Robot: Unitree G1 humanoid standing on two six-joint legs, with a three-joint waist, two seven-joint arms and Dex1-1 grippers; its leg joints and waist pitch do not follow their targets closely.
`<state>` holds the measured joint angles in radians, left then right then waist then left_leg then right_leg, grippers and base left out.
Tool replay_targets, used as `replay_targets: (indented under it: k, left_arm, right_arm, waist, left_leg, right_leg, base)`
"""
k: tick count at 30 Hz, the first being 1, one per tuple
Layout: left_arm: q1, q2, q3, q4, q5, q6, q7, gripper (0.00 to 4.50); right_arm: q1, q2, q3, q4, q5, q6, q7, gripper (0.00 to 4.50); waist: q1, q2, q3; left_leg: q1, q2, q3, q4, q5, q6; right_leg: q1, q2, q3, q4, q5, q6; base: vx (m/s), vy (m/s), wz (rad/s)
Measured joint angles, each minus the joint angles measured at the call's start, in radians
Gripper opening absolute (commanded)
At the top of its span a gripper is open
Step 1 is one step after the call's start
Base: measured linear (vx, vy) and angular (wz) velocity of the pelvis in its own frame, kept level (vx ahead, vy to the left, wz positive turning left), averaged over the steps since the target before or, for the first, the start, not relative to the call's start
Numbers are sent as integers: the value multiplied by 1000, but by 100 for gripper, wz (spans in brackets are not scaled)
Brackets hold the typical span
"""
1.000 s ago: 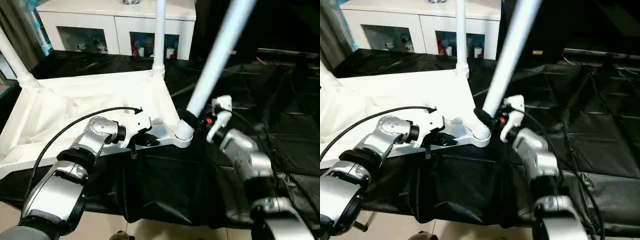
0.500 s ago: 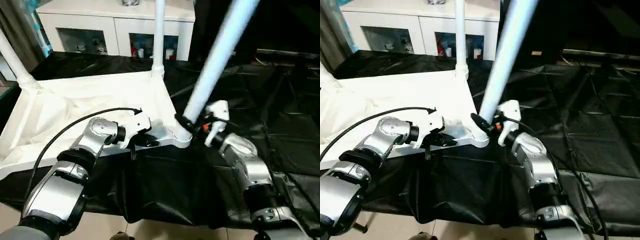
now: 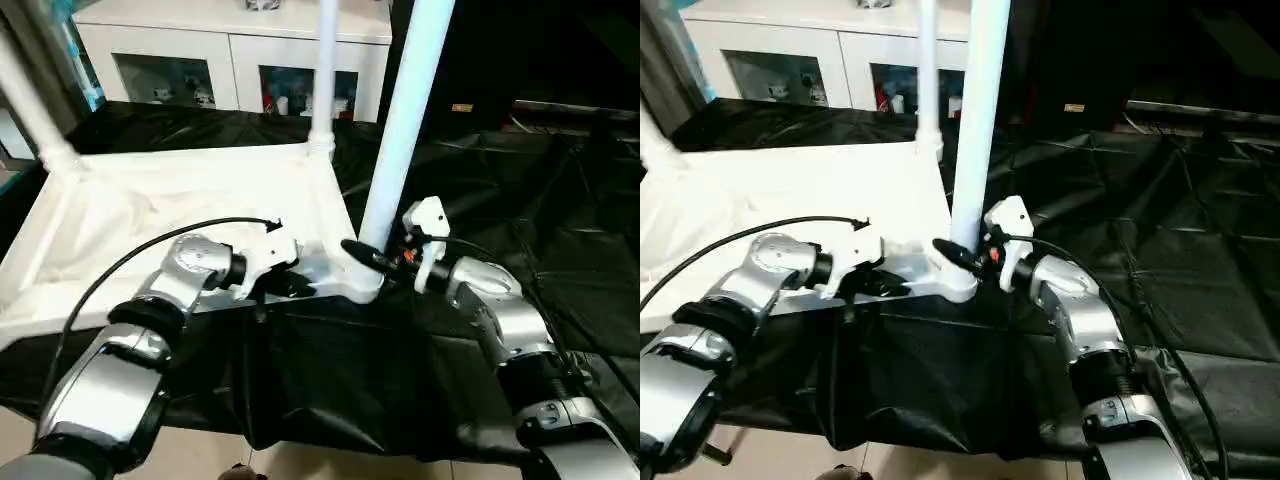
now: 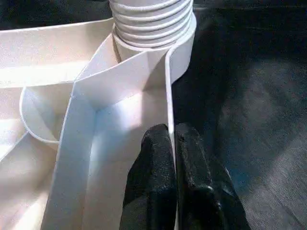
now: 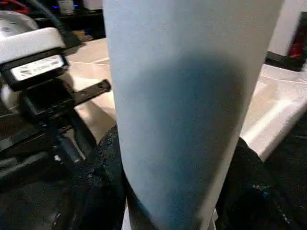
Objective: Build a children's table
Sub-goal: Insert table leg to table base
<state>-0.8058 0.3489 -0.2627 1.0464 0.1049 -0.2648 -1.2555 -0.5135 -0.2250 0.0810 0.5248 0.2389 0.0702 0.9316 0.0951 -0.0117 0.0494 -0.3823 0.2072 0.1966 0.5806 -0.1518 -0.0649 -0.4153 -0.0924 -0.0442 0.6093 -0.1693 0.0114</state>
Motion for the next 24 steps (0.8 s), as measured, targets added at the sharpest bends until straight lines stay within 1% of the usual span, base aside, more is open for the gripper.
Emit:
replay_targets:
  k: [1, 2, 6, 11, 14, 17, 21, 24]
  left_arm:
    - [0, 0, 0, 0, 0, 0, 0, 0]
    - [13, 12, -1, -23, -2, -3, -31, 0]
    - [32, 34, -13, -70, -9, 0, -92, 0]
    - [35, 40, -16, -89, -11, 11, -109, 0]
    - [36, 40, -16, -93, -11, 18, -109, 0]
    - [37, 39, -16, -100, -12, 29, -105, 0]
    - [35, 32, -8, -105, -12, 73, -74, 0]
    - [13, 20, -7, -90, 0, 109, -4, 0]
  right_arm:
    - [0, 0, 0, 0, 0, 0, 0, 188]
    - [9, -9, 9, -14, 7, 6, 40, 188]
    - [25, -32, 29, -39, 18, 10, 122, 188]
    - [20, -45, 38, -38, 24, 10, 164, 188]
    - [19, -46, 38, -38, 24, 10, 167, 188]
    - [19, -44, 35, -36, 25, 8, 159, 188]
    - [1, -13, 29, -5, 22, 1, 87, 188]
    - [-25, 26, -6, 43, 10, -6, -21, 188]
  waist:
    - [0, 0, 0]
    - [1, -5, -2]
    - [6, -16, -2]
    - [8, -22, -1]
    - [8, -22, 0]
    - [9, -24, 1]
    - [4, -26, 2]
    - [-5, -30, 4]
  left_leg:
    - [0, 0, 0, 0, 0, 0]
    - [0, 0, 0, -1, 0, 0]
    - [0, 0, 0, -1, 0, 0]
    - [0, 0, 0, 0, 0, 0]
    - [0, 0, 0, -1, 0, 0]
    - [0, 0, 0, -1, 0, 0]
    - [0, 0, 0, 0, 0, 0]
    - [0, 0, 0, 0, 0, 0]
  right_leg:
    - [0, 0, 0, 0, 0, 0]
    - [0, 0, 0, 0, 0, 0]
    - [0, 0, 0, 0, 0, 0]
    - [0, 0, 0, -1, 0, 0]
    - [-1, 0, 0, -1, 0, 0]
    - [-1, 0, 0, 0, 0, 0]
    - [-1, 0, 0, 0, 1, -1]
    - [-2, 0, 0, 0, -1, 2]
  base:
    - [0, 0, 0]
    - [0, 0, 0]
    - [0, 0, 0]
    - [0, 0, 0]
    - [0, 0, 0]
    - [0, 0, 0]
    - [0, 0, 0]
    - [0, 0, 0]
